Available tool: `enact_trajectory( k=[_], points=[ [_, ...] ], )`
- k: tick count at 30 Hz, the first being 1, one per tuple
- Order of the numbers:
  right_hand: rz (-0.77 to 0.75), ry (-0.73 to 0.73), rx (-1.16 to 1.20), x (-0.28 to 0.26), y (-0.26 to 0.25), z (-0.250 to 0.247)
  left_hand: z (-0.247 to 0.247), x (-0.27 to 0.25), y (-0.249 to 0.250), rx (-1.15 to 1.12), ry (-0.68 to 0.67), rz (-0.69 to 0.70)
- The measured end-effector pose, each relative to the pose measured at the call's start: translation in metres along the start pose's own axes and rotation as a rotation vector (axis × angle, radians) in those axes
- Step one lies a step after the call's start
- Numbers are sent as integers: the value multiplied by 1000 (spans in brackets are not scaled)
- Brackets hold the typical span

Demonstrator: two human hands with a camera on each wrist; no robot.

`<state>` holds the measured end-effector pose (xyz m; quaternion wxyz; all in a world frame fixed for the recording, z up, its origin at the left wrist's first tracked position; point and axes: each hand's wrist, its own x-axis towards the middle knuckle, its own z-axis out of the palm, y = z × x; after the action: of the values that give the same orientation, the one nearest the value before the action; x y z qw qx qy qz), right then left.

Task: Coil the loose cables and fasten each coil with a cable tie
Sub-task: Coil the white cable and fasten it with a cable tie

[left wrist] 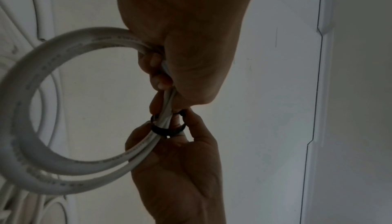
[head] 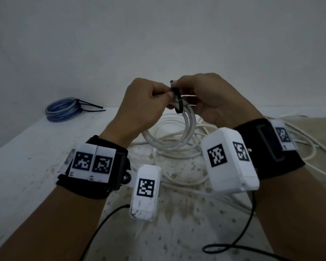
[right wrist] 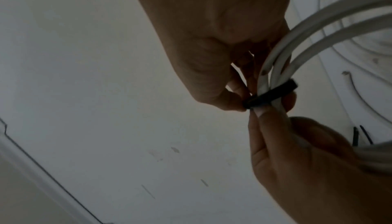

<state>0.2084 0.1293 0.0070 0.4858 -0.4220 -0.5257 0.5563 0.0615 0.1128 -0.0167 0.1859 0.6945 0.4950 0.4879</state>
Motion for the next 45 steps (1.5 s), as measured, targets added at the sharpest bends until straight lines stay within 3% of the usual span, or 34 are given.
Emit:
enact_trajectory(
  k=[3, 7, 14, 20, 24, 29, 36, 40, 43, 45],
  points=[
    [-30, 34, 21, 1, -3, 1, 3, 0, -1, -23, 5, 29],
    [-239, 199, -240, 7, -7, -5, 16, -7, 1, -88, -34, 20],
    [-76, 79, -539, 2, -9, -17, 24, -8, -3, -130, 3, -57],
    [25, 39, -415, 2, -5, -14, 17, -8, 3, -81, 15, -26],
    [-31, -2, -265, -1, -5, -10, 16, -7, 4, -58, 3, -49],
    [-173, 161, -408, 11, -4, -6, 18, -8, 4, -143, 8, -41],
    [-229, 375, -392, 20, 3, -12, 26, -9, 7, -167, 73, 3],
    [-216, 266, -308, 14, -1, -8, 28, -8, 2, -113, 131, -18],
    [-255, 115, -400, 9, -1, -7, 26, -8, 0, -134, 138, -62],
    [-319, 91, -444, 8, 0, -6, 24, -8, 1, -165, 135, -108]
  ],
)
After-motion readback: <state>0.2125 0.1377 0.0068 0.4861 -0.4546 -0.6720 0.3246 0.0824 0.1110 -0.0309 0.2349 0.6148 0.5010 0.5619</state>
